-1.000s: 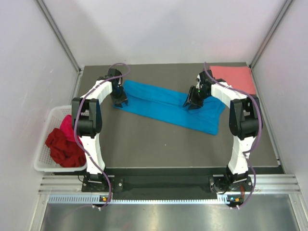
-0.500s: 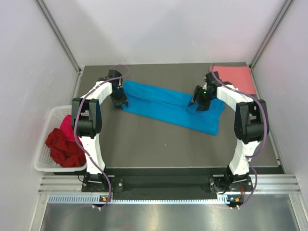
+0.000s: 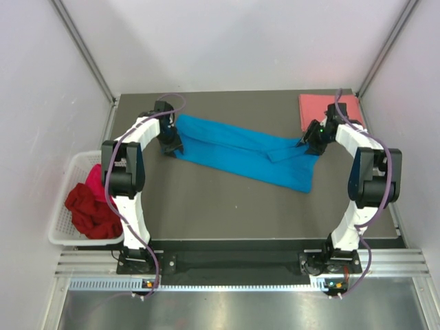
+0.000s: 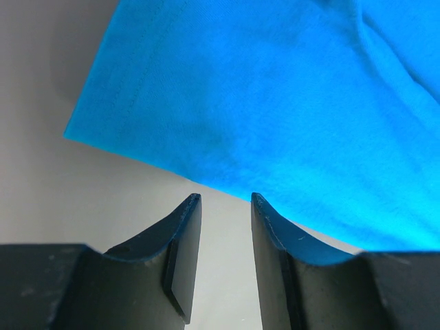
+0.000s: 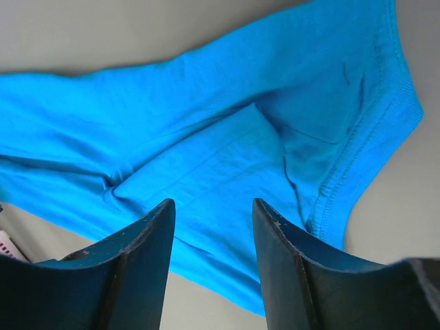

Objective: Fold and stack the t-shirts
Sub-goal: Fold the tshirt

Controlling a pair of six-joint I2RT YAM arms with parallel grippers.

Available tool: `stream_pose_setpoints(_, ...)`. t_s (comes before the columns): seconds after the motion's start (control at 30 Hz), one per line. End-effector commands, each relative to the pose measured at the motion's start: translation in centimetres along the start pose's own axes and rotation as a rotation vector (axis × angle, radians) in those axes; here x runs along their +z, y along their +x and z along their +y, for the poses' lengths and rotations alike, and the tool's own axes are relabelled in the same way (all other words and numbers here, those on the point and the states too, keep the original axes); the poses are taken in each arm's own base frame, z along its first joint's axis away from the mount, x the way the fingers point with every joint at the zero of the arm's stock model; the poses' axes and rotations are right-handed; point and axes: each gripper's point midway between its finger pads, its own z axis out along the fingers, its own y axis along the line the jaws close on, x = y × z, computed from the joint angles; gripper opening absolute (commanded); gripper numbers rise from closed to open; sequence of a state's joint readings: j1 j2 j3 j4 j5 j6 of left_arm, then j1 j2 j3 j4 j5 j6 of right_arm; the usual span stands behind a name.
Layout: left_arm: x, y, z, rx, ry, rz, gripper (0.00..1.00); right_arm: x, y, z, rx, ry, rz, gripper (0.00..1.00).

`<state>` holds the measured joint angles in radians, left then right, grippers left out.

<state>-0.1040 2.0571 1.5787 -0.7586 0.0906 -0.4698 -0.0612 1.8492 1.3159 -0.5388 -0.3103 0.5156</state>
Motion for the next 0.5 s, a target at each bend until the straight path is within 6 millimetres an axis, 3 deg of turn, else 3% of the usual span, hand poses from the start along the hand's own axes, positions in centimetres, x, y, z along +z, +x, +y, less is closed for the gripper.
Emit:
stream_pose_setpoints(0.0,-2.4,-1.2,-0.7,0.004,0.041,-0.065,0.4,-0.7,-1.4,0.0,-0.036,-0.011,-0.057,0.49)
stream_pose_setpoints(0.47,-3.4,-0.9,-0.4,0.011,0.027,-0.072,0.4,1.8,-2.0,-1.5,-0.035,-0.002,-0.02,0.47)
